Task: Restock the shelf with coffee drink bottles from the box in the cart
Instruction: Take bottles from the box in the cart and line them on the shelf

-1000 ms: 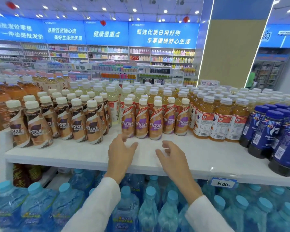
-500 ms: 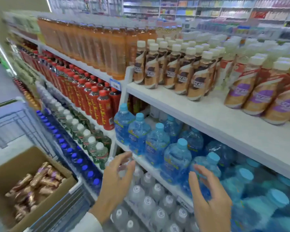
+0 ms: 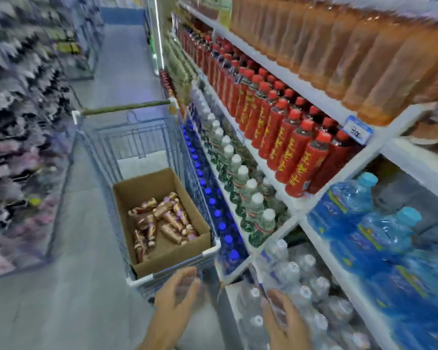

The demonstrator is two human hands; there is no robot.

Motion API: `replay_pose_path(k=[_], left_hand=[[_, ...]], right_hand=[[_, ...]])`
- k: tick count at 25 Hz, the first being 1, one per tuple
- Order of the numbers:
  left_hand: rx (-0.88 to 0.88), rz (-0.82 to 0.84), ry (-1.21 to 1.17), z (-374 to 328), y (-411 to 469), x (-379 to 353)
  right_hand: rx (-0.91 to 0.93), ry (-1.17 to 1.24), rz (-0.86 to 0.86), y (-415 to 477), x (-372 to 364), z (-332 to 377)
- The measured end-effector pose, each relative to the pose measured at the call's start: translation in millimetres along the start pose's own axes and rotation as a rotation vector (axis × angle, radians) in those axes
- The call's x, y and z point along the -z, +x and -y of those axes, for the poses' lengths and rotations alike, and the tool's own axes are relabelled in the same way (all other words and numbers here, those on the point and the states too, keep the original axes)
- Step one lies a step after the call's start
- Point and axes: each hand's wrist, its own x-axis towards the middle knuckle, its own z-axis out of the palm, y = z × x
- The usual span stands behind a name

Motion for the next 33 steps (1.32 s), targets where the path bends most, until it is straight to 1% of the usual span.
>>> replay_pose_path(k=[2,4,7,11,16,22,24,27,29,31,33], left_hand=[[0.034,-0.058,-0.009,16.4,18.3,29.7],[0.077,-0.089,-0.018,29.6,36.8,55.1],[0.132,-0.089,0.016,47.4,67.3,89.0],[0.184,-0.097,0.045,54.9,104.4,118.4],[0.258,-0.136,0.078,62.6,154.3,124.5],[0.442,-0.164,0.114,78.1,221.9,100.4],[0.496,-0.092,0.198,94.2,265.7,92.0],[0.539,0.141,0.398,137.6,343.2,77.4],[0.551,0.267,0.54,170.3,391.6,68.8],[0.543,0.365,0.665,210.2,435.0,62.6],[0.471,0.474,0.84,255.5,467.8,54.4]], right_hand=[[-0.013,-0.071,0.068,15.5,-35.4,1.3],[-0.082,-0.168,0.248,27.7,-61.9,8.7],[-0.097,-0.13,0.253,44.0,-104.4,31.8],[-0.174,-0.125,0.36,69.6,-146.8,56.8],[-0.156,-0.203,0.509,114.4,-191.0,68.4],[-0.167,-0.255,0.669,199.1,-228.4,66.2],[-0.192,-0.256,0.692,222.7,-239.9,67.5],[-0.261,-0.256,0.687,251.7,-254.4,65.1],[-0.305,-0.259,0.671,264.7,-265.3,60.8],[-0.358,-0.227,0.654,272.0,-277.2,54.2],[-0.428,-0.193,0.629,277.2,-289.1,43.2]])
